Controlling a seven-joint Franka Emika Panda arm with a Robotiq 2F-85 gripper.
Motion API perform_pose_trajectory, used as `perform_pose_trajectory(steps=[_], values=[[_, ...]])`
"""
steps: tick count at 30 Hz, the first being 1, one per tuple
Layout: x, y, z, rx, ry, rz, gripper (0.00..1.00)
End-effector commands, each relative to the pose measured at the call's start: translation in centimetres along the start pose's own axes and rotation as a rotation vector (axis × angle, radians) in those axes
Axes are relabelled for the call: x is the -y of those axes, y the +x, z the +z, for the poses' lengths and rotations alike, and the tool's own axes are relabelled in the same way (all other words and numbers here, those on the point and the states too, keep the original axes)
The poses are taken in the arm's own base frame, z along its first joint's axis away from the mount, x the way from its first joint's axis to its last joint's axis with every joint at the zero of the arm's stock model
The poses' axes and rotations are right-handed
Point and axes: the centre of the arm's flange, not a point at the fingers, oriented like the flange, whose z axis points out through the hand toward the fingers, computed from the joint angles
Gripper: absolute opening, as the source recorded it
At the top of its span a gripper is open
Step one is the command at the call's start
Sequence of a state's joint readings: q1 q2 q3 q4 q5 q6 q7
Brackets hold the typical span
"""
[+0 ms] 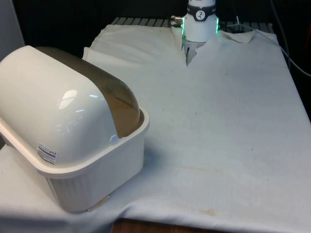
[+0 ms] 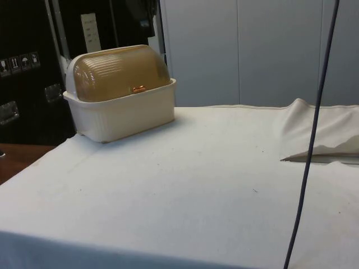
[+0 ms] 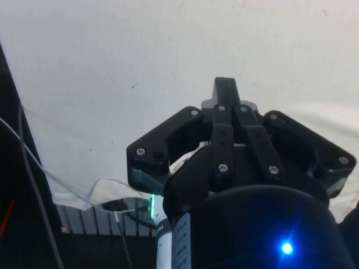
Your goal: Open the lid, then close it.
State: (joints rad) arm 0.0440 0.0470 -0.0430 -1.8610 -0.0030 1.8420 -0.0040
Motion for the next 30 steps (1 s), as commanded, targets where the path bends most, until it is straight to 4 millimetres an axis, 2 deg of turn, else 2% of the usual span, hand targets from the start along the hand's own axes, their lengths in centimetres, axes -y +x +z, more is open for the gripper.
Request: perform_pose_trajectory(steps=[1, 8, 17, 30], values=[[0.1, 0.0, 0.0, 0.0, 0.0, -0.001, 0.0], [0.3, 0.2, 0.4, 0.005, -0.007, 0.0, 0.0], [0.2, 0.7, 2.2, -0.045, -0.034, 0.042, 0.0], [0.1, 0.9, 3.9, -0.107, -0.044, 0.081, 0.0]])
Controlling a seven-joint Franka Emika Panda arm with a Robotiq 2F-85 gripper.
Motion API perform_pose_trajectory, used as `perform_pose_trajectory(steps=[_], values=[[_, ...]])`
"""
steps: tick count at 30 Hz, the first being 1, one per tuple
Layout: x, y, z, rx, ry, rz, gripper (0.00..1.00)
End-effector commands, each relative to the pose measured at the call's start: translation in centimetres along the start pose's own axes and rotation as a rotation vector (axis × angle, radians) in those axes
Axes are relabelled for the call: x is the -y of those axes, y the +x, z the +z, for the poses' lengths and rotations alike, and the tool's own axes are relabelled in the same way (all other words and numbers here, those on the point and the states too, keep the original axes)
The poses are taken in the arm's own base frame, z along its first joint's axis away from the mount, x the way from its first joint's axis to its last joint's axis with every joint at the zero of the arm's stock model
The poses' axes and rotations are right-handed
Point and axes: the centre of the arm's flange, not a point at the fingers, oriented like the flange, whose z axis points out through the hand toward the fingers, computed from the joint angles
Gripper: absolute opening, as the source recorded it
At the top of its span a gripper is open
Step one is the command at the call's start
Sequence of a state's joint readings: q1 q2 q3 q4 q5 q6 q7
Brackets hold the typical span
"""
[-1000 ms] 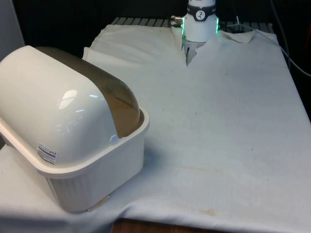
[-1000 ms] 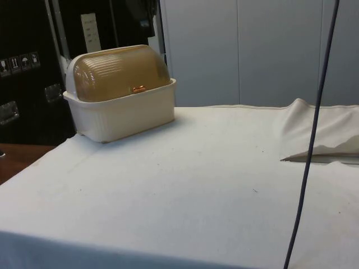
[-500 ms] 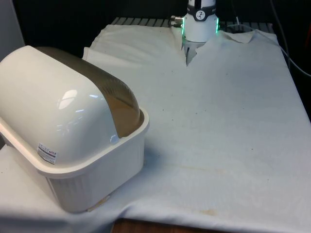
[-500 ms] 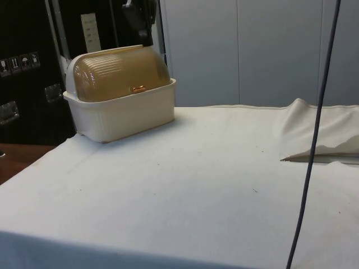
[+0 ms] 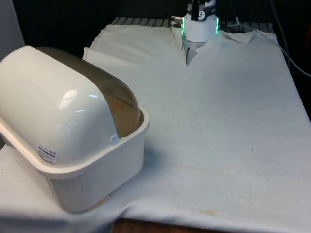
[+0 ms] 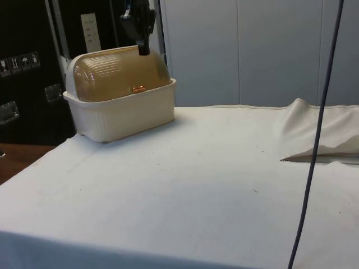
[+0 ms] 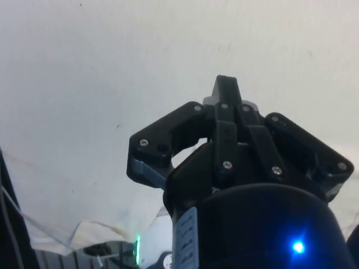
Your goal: Open the lid, then close it.
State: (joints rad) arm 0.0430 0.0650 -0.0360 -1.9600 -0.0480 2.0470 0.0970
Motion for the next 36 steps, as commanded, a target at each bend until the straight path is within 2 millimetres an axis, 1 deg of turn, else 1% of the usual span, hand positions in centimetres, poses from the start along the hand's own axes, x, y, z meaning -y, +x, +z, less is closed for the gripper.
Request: perform_pose_trajectory(steps=[1, 11, 20, 24, 26, 28, 34, 35, 36], values=[[-0.1, 0.0, 0.2, -0.022, -0.005, 0.009, 0.0], [-0.5, 0.0, 1.3, -0.08, 0.006, 0.022, 0.0], [-1.2, 0.0, 2.9, -0.123, 0.011, 0.037, 0.0], [-1.9, 0.1, 4.4, -0.139, 0.013, 0.052, 0.0], [-1.8, 0.0, 4.6, -0.132, 0.012, 0.048, 0.0], [-2.4, 0.1, 5.7, -0.146, 0.015, 0.066, 0.0], [-3.6, 0.2, 7.8, -0.159, 0.02, 0.086, 0.0], [-3.2, 0.3, 7.2, -0.146, 0.013, 0.077, 0.0], [-3.6, 0.2, 7.8, -0.159, 0.02, 0.086, 0.0]])
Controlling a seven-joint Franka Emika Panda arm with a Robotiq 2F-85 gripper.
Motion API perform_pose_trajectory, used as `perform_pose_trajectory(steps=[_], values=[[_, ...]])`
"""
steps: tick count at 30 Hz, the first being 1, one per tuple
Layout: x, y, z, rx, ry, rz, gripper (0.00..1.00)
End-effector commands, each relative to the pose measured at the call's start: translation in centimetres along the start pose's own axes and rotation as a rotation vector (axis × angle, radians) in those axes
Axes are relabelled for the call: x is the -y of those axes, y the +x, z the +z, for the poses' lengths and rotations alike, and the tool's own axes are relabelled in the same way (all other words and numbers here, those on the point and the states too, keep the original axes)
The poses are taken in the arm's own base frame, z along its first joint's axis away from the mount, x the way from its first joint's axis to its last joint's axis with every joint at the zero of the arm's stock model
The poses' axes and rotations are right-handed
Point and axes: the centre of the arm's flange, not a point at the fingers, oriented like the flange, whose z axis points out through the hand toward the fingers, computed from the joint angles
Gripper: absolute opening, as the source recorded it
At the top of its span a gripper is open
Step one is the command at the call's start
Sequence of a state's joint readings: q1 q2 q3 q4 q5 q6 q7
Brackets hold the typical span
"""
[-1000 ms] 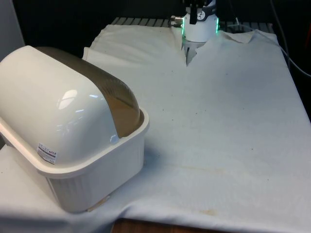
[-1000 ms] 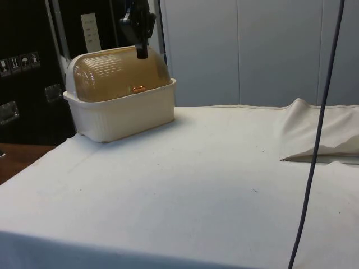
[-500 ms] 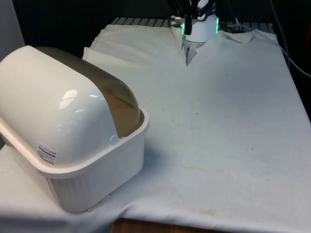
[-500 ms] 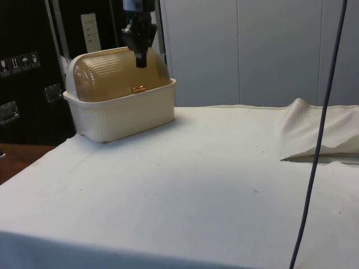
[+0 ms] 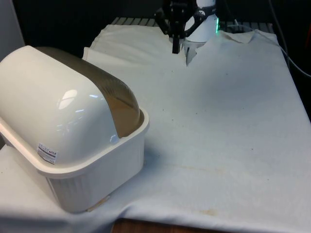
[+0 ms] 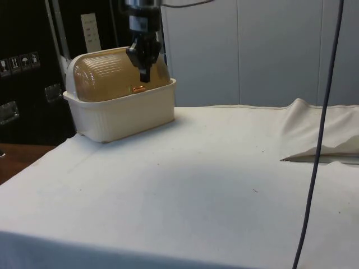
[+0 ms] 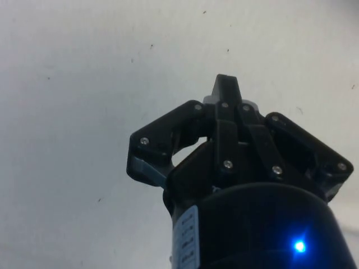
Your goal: Open the lid, then close it.
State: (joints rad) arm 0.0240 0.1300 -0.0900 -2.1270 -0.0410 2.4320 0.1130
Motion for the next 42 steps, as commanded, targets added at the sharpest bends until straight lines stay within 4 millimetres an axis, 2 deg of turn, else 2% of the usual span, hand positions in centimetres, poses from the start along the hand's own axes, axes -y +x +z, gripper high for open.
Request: perform_pose_trajectory(steps=[1, 24, 42], values=[[-0.4, 0.0, 0.5, -0.015, 0.01, 0.008, 0.0], [-5.9, 1.2, 6.4, -0.097, 0.0, 0.068, 0.0], [-9.3, 2.1, 8.6, -0.146, -0.04, 0.125, 0.0]])
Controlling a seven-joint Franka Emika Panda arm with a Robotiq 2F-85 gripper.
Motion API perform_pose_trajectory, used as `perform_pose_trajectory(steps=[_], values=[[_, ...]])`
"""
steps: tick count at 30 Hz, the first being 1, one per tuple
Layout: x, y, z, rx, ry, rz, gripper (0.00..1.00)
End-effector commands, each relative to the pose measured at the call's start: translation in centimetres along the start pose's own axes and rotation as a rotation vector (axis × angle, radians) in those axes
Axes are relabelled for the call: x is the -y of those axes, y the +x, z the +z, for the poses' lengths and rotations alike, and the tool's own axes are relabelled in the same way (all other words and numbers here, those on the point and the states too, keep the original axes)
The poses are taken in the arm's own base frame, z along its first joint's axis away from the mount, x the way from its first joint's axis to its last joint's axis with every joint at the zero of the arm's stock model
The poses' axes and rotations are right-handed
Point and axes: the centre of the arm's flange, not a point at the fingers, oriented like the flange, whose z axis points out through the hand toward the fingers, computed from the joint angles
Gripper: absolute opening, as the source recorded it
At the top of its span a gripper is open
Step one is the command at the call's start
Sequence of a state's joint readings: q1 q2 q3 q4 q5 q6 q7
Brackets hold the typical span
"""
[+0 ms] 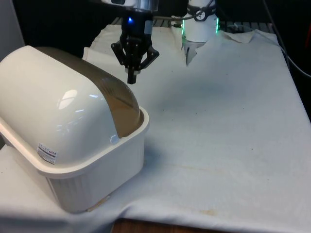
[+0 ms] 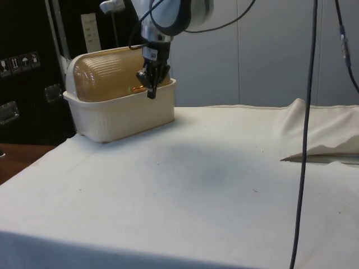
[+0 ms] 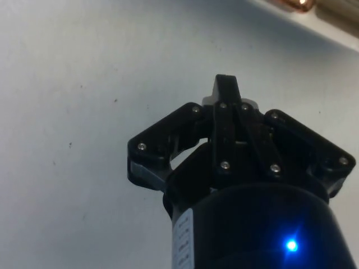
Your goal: Open the lid, then close it.
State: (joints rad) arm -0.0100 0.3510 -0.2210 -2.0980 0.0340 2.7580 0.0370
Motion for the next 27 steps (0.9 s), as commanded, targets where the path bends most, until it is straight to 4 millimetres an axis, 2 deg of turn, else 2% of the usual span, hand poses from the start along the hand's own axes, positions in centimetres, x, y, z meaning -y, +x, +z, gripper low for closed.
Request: perform_pose_trajectory(steps=[1, 27], values=[[-0.1, 0.3, 0.0, -0.012, 0.009, 0.01, 0.0], [-3.0, 2.4, 1.3, -0.045, -0.022, 0.101, 0.0]])
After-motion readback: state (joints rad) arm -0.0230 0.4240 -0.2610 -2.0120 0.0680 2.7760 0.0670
